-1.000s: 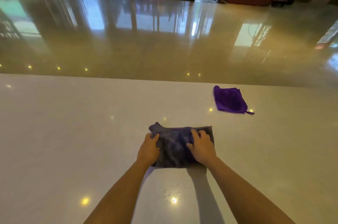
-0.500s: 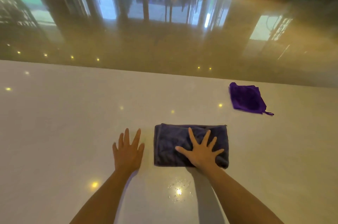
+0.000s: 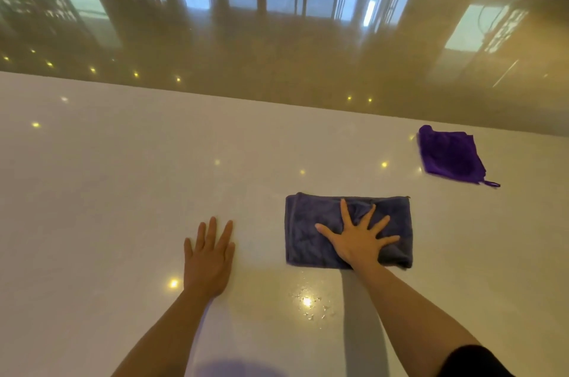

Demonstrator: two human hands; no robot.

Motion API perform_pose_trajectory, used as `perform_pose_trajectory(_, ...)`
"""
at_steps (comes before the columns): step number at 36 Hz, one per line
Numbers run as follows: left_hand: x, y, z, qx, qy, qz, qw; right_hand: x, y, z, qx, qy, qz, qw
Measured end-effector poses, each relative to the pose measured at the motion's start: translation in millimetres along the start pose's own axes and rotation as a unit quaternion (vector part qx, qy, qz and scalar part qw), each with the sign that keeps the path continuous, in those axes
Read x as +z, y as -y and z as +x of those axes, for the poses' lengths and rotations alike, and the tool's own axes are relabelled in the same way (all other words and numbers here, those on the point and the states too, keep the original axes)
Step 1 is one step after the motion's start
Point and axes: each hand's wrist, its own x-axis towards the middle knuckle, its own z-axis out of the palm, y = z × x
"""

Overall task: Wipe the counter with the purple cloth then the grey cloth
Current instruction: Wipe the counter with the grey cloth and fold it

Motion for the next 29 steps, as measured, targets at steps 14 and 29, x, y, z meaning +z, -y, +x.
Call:
perform_pose_trajectory(14,5.9,-1.9,-0.4,0.002,-0.026,-0.006,1.0,7.9,5.6,13.5,-0.068,-0.028,-0.03,0.997)
perform_pose_trajectory(29,10.4,-1.2,0.1,0.002,-0.037,-0.01,0.999,3.9,12.1,14.3,-0.209,-0.006,-0.082,0.974)
